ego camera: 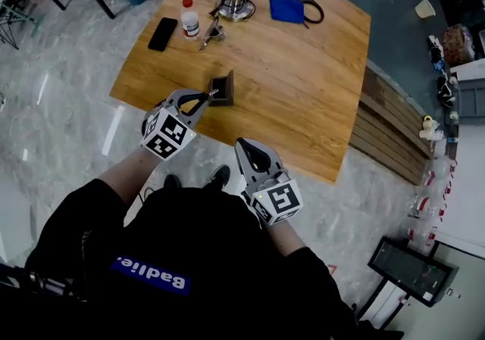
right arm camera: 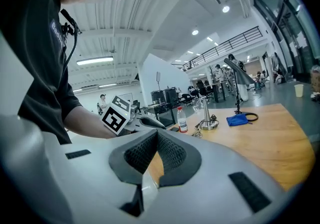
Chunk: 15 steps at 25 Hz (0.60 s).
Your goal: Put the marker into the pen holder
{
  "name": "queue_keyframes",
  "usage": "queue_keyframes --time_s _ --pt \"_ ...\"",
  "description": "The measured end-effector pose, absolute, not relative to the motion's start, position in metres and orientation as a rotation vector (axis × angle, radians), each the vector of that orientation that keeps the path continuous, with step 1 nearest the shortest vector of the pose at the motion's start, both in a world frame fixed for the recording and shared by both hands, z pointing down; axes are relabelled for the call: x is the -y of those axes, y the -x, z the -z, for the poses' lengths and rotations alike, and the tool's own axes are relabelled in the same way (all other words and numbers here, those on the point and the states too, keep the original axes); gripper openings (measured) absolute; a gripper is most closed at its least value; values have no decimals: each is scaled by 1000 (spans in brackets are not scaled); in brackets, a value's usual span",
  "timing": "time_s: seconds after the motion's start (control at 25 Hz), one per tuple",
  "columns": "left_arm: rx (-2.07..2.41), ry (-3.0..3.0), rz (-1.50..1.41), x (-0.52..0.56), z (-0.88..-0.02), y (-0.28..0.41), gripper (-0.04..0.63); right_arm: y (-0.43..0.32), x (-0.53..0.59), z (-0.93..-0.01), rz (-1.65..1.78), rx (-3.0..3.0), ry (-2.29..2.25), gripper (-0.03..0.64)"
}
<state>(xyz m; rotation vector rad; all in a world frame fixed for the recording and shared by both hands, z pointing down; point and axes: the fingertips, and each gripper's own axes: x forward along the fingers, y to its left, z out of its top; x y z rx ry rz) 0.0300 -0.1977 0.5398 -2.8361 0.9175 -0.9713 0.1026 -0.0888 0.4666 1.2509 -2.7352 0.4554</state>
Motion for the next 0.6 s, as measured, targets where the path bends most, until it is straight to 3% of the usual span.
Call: queue_keyframes --time_s 0.6 --pt "-818 2699 1294 234 -623 -54 51 -145 95 -488 -540 2674 -1289 6"
